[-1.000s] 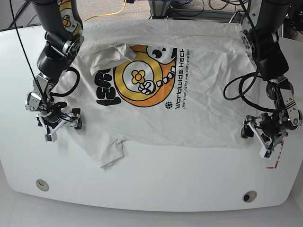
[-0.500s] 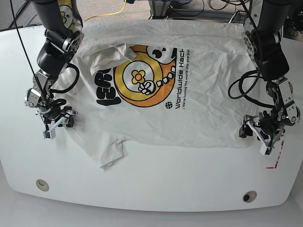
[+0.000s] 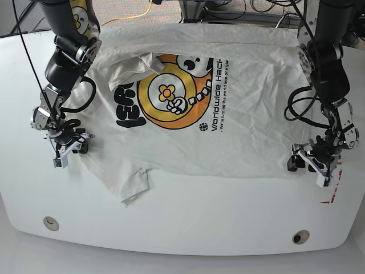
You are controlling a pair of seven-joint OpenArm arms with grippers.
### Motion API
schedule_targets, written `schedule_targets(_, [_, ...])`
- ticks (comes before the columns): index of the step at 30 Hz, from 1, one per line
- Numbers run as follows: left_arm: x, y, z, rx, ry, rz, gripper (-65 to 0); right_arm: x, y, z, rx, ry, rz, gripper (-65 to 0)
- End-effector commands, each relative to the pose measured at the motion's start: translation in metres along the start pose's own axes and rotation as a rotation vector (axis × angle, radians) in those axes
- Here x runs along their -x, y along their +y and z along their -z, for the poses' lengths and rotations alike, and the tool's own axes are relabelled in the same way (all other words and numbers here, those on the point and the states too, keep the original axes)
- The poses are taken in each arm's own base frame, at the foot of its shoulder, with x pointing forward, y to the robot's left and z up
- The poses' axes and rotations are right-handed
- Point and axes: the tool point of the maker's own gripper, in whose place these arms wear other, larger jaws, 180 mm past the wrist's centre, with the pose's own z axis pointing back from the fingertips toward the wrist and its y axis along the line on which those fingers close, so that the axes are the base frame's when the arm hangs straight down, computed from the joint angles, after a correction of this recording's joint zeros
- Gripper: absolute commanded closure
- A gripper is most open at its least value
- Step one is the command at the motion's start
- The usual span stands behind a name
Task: Layout the t-shirt on the table in an organized manner, then fold the t-shirt properly
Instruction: 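Lower both grippers and pinch the shirt side edges near the hem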
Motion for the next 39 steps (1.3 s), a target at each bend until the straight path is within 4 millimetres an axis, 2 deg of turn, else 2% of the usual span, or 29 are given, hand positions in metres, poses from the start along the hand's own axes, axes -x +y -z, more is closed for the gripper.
schedule_targets(1, [-0.028,0.014,0.0,-0.04,-0.085,-0.041,-45.8,-0.004,0.0,-0.001,0.001,0.014,-0.017,-13.0])
schedule_targets(2, [-0.03,0.024,-0.002,-0.062,-0.099,-0.056,-45.8,-0.003,0.003,0.001,-0.004,0.015,-0.016,-13.0])
schedule_targets(4, [-0.023,0.03,-0.001,-0.075,-0.096,-0.08,-45.8,-0.003,0.006,0.002,-0.008,0.016,-0.017,-13.0])
schedule_targets(7, [-0.028,0.03,0.004,-0.067,-0.105,-0.103,-45.8,-0.003,0.007,0.002,-0.011,0.016,-0.016,-13.0])
schedule_targets(17, [-0.007,0.018,0.02,-0.023,-0.03,-0.157,-45.8,-0.002,0.01,0.003,-0.015,0.017,-0.016,-13.0])
schedule_targets(22, [-0.002,0.0,0.025,0.033,0.003,-0.096,-45.8,-0.002,0.01,0.003,-0.015,0.018,-0.016,-13.0])
schedule_targets(30, [0.001,-0.011,0.03,0.055,0.007,-0.099,-45.1,-0.002,0.01,0.003,-0.015,0.018,-0.016,-12.8])
schedule_targets(33, [-0.001,-0.009,0.03,0.039,0.001,-0.104,-45.0,-0.002,0.01,0.003,-0.015,0.018,-0.016,-8.6])
schedule_targets(36, [0.0,-0.002,0.03,0.0,0.002,-0.119,-40.3,-0.002,0.01,0.003,-0.015,0.018,-0.016,0.0])
schedule_targets(39, [0.0,0.001,0.031,-0.018,0.003,-0.129,-29.6,-0.003,0.01,0.004,-0.015,0.017,-0.016,-0.6])
